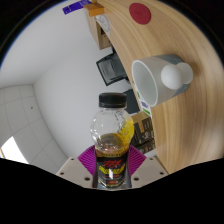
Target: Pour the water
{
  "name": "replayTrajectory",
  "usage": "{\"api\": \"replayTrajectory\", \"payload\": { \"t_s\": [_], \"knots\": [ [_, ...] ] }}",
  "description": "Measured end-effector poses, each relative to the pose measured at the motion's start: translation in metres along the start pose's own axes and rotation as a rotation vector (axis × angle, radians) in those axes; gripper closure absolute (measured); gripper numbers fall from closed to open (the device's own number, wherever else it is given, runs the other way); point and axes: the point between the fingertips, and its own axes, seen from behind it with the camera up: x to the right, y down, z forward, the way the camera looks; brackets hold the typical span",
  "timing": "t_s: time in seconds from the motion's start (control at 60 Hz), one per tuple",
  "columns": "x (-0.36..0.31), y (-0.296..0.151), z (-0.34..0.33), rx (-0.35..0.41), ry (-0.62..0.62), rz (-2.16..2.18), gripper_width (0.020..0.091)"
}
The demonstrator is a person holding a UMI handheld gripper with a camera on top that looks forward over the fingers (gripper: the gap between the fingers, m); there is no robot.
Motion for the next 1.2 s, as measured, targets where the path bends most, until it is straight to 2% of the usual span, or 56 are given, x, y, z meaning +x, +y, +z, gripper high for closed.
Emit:
{"api": "replayTrajectory", "payload": {
  "t_s": [0.133, 0.367, 0.5, 0.6, 0.767, 0.933, 1.05, 1.067, 1.2],
  "knots": [
    [0.014, -0.004, 0.000, -0.014, 0.022, 0.080, 0.0730],
    [0.015, -0.006, 0.007, -0.045, 0.075, -0.023, 0.0732],
    [-0.013, -0.006, 0.001, -0.072, 0.124, -0.377, 0.0730],
    [-0.067, -0.022, -0.004, -0.040, 0.123, -0.766, 0.0730],
    [-0.166, -0.083, -0.024, 0.095, 0.118, -1.359, 0.0727],
    [-0.183, -0.160, -0.046, 0.192, 0.213, -1.749, 0.0729],
    [-0.150, -0.216, -0.054, 0.182, 0.340, -1.881, 0.0730],
    [-0.138, -0.234, -0.057, 0.178, 0.348, -1.894, 0.0730],
    [-0.087, -0.274, -0.068, 0.126, 0.475, -1.903, 0.0729]
  ]
}}
